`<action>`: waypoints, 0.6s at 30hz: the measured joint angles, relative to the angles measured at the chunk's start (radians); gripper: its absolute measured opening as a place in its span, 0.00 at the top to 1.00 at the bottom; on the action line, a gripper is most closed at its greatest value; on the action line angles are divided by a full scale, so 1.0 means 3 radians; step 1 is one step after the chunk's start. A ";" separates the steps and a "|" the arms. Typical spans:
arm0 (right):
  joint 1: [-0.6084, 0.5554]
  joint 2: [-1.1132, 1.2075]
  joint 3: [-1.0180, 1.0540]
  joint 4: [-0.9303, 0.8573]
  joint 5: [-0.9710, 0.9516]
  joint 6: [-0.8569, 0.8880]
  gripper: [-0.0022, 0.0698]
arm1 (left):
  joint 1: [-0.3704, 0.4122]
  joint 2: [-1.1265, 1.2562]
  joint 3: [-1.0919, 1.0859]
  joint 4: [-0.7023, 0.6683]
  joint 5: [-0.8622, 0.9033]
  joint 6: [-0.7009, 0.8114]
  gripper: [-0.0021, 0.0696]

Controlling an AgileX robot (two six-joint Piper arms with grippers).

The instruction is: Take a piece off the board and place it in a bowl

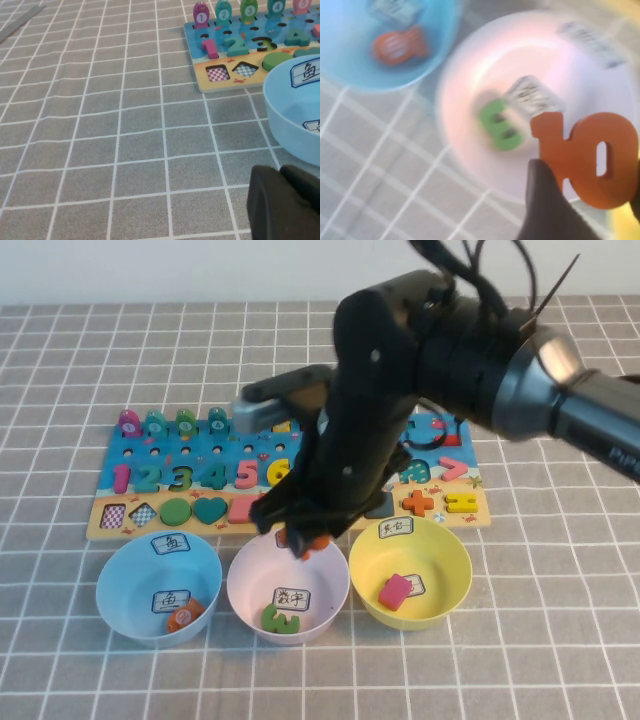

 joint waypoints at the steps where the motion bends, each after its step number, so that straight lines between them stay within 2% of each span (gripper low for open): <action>1: 0.0080 -0.0009 0.0017 0.0017 0.0000 -0.0024 0.55 | 0.0000 0.0000 0.0000 0.0000 0.0000 0.0000 0.97; 8: 0.0288 -0.0046 0.0071 0.0019 -0.0006 -0.0058 0.55 | 0.0000 0.0000 0.0000 0.0000 0.0000 0.0000 0.97; 18: 0.0333 -0.0280 0.0456 -0.0047 -0.0007 -0.0058 0.55 | 0.0000 0.0000 0.0000 0.0000 0.0000 0.0000 0.97</action>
